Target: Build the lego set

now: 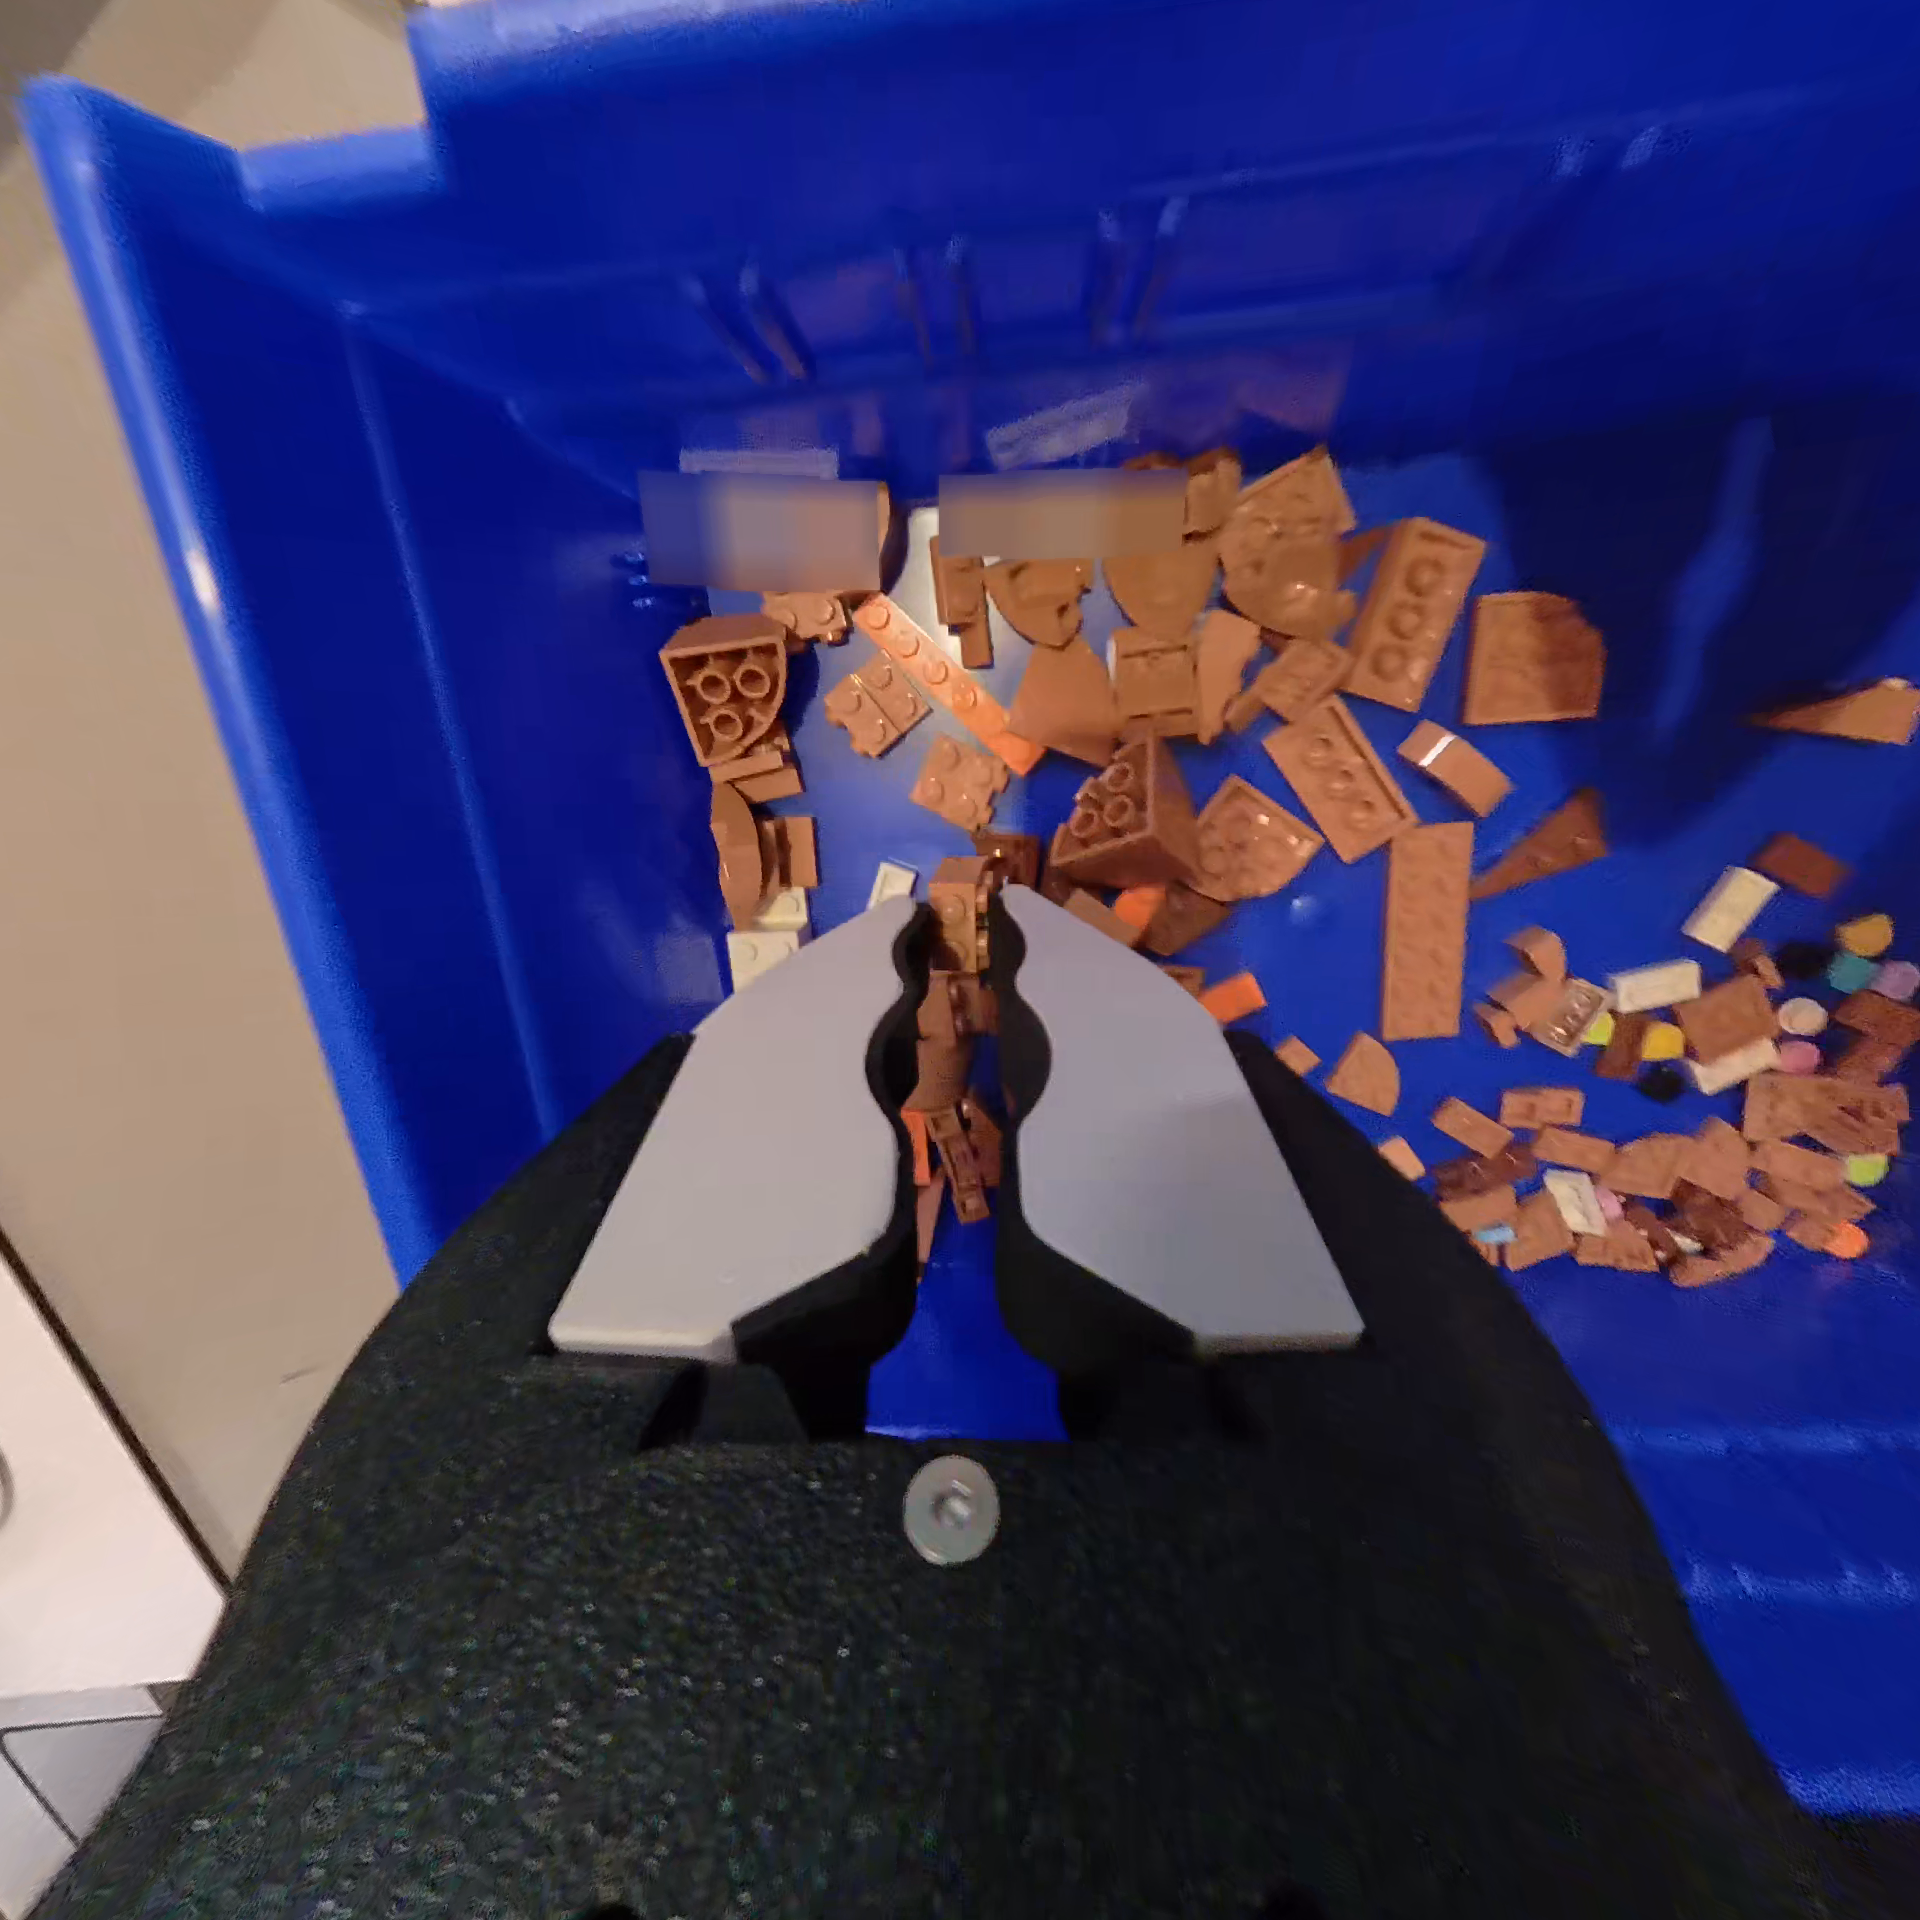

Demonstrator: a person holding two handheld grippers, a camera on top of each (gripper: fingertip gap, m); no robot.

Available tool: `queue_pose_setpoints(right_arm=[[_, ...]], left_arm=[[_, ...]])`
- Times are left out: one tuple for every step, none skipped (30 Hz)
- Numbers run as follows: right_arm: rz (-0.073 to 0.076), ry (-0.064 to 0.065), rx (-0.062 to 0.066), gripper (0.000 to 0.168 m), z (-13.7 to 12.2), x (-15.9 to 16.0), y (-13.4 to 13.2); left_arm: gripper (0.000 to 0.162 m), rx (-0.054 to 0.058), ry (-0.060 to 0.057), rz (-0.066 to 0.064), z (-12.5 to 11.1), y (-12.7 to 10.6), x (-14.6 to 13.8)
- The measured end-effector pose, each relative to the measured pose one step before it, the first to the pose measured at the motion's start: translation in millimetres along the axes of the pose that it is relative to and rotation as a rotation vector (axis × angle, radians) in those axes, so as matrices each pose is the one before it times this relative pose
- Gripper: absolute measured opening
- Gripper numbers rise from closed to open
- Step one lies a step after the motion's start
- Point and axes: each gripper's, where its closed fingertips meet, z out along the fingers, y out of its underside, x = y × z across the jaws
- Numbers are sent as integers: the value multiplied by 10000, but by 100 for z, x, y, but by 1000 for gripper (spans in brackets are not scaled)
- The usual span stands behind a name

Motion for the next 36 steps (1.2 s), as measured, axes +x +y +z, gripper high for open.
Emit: queue_pose_setpoints(right_arm=[[0, -21, 15, 0, -1, -20, -16], [-7, -13, 6, 0, 4, -12, -8], [-7, -8, 4, 0, 3, -6, -6], [-2, -6, 9, 0, 0, -8, 1], [3, -1, 12, 0, -3, 4, -13], [3, 6, 7, 0, -2, -7, -6], [3, 10, 2, 0, -8, 9, 0], [7, 9, 2, 0, -8, 6, 1], [8, 7, 0, 0, -15, 0, 15], [6, 8, -1, 0, -1, 6, 2], [3, 8, 1, 0, -9, 6, 2], [4, 1, 4, 0, 3, -2, -5], [2, -8, 4, 0, 1, -1, -5], [-1, -10, 2, 0, 0, -2, -3], [-2, -12, -2, 0, 8, -12, 0], [-1, -10, -4, 0, 4, -1, 2], [1, -4, -3, 0, -2, -6, 4], [3, 0, -3, 0, -1, 9, 13], [5, 2, 0, 0, -9, -3, 3], [6, 2, 2, 0, -10, 6, 1], [4, 2, 2, 0, -10, 7, 1], [3, 1, 5, 0, 4, -1, -7], [4, -2, 6, 0, 6, 5, 1], [2, -4, 4, 0, 12, -5, -8], [-1, -6, 3, 0, 10, 5, -8], [0, -9, 5, 0, 11, 0, -10], [2, -10, 5, 0, 1, -4, -6], [0, -6, 4, 0, 0, 2, -5], [1, -1, 6, 0, 5, 8, 2], [4, 3, 8, 0, -6, 8, -7], [5, 5, 6, 0, -4, 12, 4], [4, 4, 6, 0, -7, 10, -4], [3, 0, -2, 0, -3, 7, 2], [-3, 0, -15, 0, 8, 6, 14], [-8, 1, -25, 0, 12, 2, 23], [-7, 3, -27, 0, 17, 6, 14]], left_arm=[[11, 124, 5, 2, -466, 51, 131], [11, 96, 13, -9, -355, 35, 103], [16, 51, -26, -19, -222, 70, 34], [22, -45, -65, -14, -117, 185, -58], [26, -126, -82, -8, -28, 291, -95], [28, -152, -105, -11, 1, 319, -155], [29, -155, -107, -10, 23, 323, -174], [28, -173, -100, -3, 19, 350, -148], [28, -199, -97, 13, 3, 373, -144], [28, -226, -92, 30, 20, 410, -110], [28, -223, -79, 45, 50, 377, -94], [27, -227, -54, 52, 113, 321, -83], [27, -235, -78, 50, 186, 255, -144], [27, -251, -85, 44, 250, 204, -192], [26, -287, -63, 59, 327, 188, -161], [25, -301, -69, 79, 393, 166, -171], [24, -325, -47, 101, 434, 146, -118], [24, -312, 68, 164, 464, 111, 104], [24, -253, 144, 206, 466, 68, 239], [23, -358, 157, 203, 425, 251, 248], [24, -387, 17, 159, 302, 364, 45], [24, -192, 79, 166, 177, 133, 160], [24, -117, 150, 163, 96, 43, 284], [24, -84, 68, 148, 77, 20, 166], [24, -75, 13, 110, 87, -10, 71], [23, -81, 36, 92, 95, 3, 94], [23, -67, -14, 99, 80, -33, 42], [23, -1, -18, 71, 36, -135, 9], [23, 72, 26, 26, -38, -167, 42], [23, 160, 73, 21, -48, -289, 101], [23, 207, 45, 2, -65, -366, 56], [23, 249, 98, -19, -66, -430, 139], [22, 263, 132, -13, -59, -463, 222], [23, 288, 132, 15, -70, -486, 263], [23, 313, 97, 18, -118, -500, 245], [23, 284, 11, -5, -229, -389, 153]])
